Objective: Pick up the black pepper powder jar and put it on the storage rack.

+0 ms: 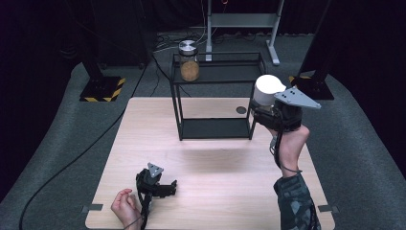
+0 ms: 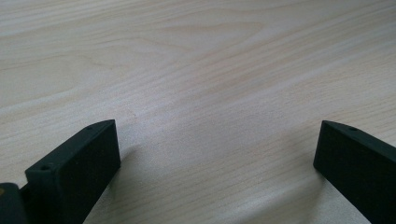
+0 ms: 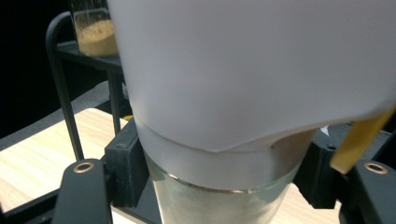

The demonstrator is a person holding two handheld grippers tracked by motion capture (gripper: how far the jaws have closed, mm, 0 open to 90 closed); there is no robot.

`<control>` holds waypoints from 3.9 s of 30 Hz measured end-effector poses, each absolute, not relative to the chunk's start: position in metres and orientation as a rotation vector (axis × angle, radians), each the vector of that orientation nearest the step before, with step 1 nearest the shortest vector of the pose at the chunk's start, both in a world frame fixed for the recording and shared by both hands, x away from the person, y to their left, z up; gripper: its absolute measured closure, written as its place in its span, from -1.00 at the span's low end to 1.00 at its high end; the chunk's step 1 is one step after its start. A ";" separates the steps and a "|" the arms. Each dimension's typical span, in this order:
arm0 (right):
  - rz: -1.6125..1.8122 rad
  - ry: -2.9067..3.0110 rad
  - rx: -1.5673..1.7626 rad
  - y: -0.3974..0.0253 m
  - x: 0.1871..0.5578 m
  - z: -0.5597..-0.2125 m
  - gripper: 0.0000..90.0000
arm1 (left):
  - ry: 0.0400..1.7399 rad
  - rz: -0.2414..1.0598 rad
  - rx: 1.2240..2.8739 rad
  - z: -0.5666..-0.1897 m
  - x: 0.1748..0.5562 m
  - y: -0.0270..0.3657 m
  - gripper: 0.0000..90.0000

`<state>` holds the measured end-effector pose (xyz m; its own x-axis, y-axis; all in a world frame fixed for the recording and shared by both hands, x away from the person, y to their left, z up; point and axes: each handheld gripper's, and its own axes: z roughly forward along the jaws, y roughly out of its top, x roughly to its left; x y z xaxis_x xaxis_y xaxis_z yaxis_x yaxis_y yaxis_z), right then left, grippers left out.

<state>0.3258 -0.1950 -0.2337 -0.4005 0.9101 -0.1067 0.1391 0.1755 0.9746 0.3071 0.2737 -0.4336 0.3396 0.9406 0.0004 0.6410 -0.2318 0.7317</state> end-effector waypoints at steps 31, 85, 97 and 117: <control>1.345 1.688 0.998 -0.195 0.354 -0.194 -0.34 | 1.382 0.602 1.966 -0.433 0.307 0.273 -1.00; 1.318 1.735 1.099 -0.167 0.438 -0.165 -0.34 | 1.381 0.602 1.967 -0.433 0.306 0.272 -1.00; 1.307 1.724 1.148 -0.169 0.452 -0.164 -0.34 | 1.381 0.602 1.967 -0.433 0.306 0.272 -1.00; 1.286 1.731 1.185 -0.166 0.466 -0.163 -0.34 | 1.381 0.602 1.968 -0.433 0.306 0.272 -1.00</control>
<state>0.4661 -0.1658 -0.1634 -0.3647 0.9311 0.0045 0.2733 0.1024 0.9565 0.3063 0.2722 -0.4334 0.3393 0.9407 0.0017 0.6416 -0.2328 0.7309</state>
